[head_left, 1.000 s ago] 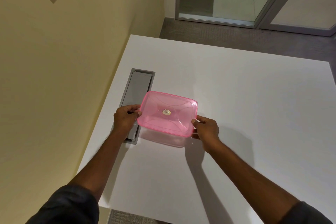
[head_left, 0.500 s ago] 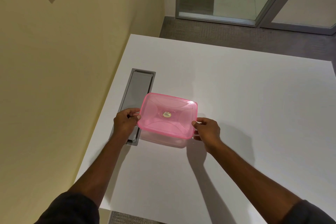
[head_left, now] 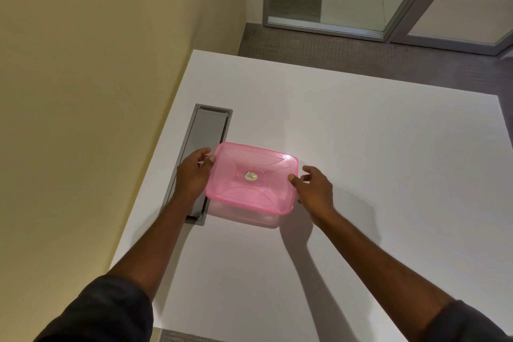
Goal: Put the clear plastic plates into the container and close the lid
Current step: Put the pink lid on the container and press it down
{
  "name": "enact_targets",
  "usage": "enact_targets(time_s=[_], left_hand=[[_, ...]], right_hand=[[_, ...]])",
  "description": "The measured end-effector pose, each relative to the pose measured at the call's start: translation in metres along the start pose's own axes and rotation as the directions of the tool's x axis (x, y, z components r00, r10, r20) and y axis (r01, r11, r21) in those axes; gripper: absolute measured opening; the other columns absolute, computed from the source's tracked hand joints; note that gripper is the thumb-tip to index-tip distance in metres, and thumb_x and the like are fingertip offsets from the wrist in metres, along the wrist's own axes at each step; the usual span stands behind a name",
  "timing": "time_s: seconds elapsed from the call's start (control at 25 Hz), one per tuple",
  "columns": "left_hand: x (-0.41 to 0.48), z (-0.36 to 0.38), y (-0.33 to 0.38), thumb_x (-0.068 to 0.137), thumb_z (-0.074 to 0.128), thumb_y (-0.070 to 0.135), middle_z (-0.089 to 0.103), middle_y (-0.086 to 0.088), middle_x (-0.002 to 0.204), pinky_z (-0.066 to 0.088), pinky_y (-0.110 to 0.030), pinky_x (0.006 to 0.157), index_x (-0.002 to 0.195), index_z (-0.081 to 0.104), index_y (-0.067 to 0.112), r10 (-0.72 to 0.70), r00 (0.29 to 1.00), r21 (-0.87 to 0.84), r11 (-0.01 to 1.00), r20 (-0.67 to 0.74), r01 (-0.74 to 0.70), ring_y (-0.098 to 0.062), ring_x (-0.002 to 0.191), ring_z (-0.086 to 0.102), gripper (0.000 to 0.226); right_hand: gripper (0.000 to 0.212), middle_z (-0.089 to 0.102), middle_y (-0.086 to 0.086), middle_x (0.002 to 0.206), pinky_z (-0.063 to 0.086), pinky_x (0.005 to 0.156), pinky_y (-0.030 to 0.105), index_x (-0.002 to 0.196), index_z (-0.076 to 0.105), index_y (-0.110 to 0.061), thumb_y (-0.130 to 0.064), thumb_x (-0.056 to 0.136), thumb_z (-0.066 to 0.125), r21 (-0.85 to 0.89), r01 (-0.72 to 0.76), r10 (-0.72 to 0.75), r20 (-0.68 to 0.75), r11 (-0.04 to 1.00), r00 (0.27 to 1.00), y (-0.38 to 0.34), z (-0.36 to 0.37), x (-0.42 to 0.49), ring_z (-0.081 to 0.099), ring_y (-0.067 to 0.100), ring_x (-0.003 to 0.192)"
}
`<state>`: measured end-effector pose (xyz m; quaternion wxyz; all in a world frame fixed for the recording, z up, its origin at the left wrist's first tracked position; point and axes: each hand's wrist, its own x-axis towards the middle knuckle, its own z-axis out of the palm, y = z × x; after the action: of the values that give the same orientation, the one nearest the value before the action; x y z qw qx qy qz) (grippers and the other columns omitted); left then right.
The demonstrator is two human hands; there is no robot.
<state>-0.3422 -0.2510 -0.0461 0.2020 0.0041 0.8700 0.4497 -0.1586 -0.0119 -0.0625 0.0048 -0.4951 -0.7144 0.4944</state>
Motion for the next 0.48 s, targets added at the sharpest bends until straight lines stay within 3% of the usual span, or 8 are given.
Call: enact_targets(time_s=[0.12,0.2,0.32,0.48], left_hand=[[0.021,0.014,0.014,0.108,0.061,0.03,0.073,-0.006,0.136,0.056,-0.044,0.108,0.143,0.069,0.021,0.063,0.997,0.054,0.996,0.037,-0.065,-0.027,0.12,0.068,0.037],[0.032,0.024,0.015,0.108,0.06,0.027,0.074,-0.008,0.136,0.054,-0.043,0.109,0.139,0.072,0.018,0.1,0.993,0.098,0.99,0.066,-0.106,-0.029,0.122,0.068,0.034],[0.041,0.035,0.012,0.108,0.058,0.024,0.076,-0.01,0.126,0.05,-0.035,0.096,0.128,0.077,0.016,0.146,0.989,0.136,0.98,0.029,-0.148,-0.029,0.115,0.068,0.029],[0.049,0.043,0.01,0.109,0.054,0.026,0.075,-0.014,0.115,0.047,-0.035,0.086,0.12,0.079,0.015,0.132,0.991,0.153,0.98,-0.015,-0.128,-0.03,0.103,0.067,0.029]], right_hand=[[0.054,0.071,0.0,0.127,0.058,0.101,0.046,0.143,0.064,-0.025,-0.041,0.094,0.078,-0.034,0.149,-0.15,-0.025,0.988,0.988,-0.014,-0.004,0.018,0.07,0.022,0.113],[0.038,0.075,0.001,0.118,0.058,0.102,0.047,0.13,0.074,-0.022,-0.037,0.094,0.078,-0.013,0.187,-0.187,0.006,0.982,0.982,-0.02,-0.004,0.03,0.072,0.024,0.107],[0.024,0.079,0.003,0.102,0.063,0.092,0.053,0.111,0.081,-0.019,-0.031,0.09,0.082,0.077,0.127,-0.132,0.055,0.989,0.99,-0.023,-0.006,0.042,0.076,0.03,0.097],[0.02,0.081,0.005,0.092,0.07,0.075,0.048,0.101,0.084,-0.017,-0.025,0.084,0.089,0.117,0.062,-0.071,0.071,0.991,0.995,-0.025,-0.009,0.05,0.08,0.032,0.088]])
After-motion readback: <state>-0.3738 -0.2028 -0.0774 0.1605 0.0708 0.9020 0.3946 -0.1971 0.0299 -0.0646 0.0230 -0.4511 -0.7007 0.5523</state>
